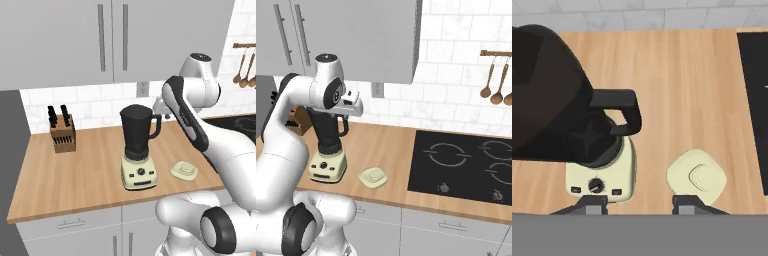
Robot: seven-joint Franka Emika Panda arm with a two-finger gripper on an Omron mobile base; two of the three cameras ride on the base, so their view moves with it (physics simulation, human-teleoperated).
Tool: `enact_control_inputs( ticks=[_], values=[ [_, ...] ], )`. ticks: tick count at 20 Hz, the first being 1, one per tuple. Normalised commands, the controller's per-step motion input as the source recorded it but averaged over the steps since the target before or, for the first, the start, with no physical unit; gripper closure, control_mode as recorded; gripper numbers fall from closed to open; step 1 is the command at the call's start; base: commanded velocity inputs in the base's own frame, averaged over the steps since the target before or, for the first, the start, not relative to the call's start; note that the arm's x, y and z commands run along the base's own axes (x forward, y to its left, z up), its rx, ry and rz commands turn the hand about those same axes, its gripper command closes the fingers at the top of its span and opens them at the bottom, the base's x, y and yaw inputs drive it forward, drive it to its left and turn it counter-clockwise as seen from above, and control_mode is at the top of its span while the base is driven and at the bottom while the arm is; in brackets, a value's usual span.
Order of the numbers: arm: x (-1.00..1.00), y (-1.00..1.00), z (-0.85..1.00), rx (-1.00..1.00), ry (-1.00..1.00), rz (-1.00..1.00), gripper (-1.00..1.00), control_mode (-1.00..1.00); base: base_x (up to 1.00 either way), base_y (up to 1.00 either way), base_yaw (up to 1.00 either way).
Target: Close the lid blender by securely placing the lid on top.
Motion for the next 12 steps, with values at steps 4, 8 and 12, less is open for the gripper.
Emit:
enact_control_inputs(
  ticks=[4,8,12],
  values=[
    [-0.16,-0.36,-0.33,0.03,0.06,-0.07,-1.00,-1.00,0.00,0.00,0.00],
    [-0.66,-1.00,-0.88,0.02,0.02,-0.29,-1.00,-1.00,0.00,0.00,0.00],
    [-0.44,-1.00,-1.00,0.00,0.13,-0.30,-1.00,-1.00,0.00,0.00,0.00]
  ],
)
